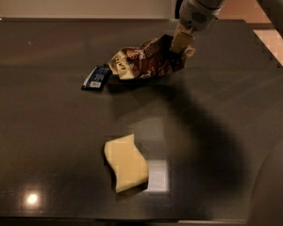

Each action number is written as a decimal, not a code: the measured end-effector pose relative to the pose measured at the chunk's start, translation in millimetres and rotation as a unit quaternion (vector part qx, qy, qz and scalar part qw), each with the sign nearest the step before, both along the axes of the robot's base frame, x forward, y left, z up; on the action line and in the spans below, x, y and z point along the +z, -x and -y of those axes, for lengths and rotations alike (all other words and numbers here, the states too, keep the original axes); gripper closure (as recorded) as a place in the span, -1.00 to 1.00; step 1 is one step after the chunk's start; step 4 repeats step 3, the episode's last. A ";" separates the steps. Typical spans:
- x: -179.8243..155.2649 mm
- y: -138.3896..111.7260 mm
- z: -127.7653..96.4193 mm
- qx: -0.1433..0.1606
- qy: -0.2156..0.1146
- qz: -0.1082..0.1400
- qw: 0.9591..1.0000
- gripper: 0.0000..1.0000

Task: Move brown chip bag near rxbar blueberry

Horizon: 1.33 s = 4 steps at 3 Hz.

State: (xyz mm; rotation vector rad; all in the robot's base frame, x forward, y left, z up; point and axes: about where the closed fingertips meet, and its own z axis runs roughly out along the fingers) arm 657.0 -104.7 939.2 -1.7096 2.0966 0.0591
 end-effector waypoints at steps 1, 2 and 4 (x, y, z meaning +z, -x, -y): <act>-3.5 -5.0 -7.5 0.001 -0.003 -0.002 1.000 -0.74; -5.2 -5.9 -8.6 0.002 -0.003 -0.002 1.000 -1.00; -5.2 -5.9 -8.6 0.002 -0.003 -0.002 1.000 -1.00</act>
Offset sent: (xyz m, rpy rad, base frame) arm 0.0041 0.0061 -0.0029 0.0041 0.0028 0.0016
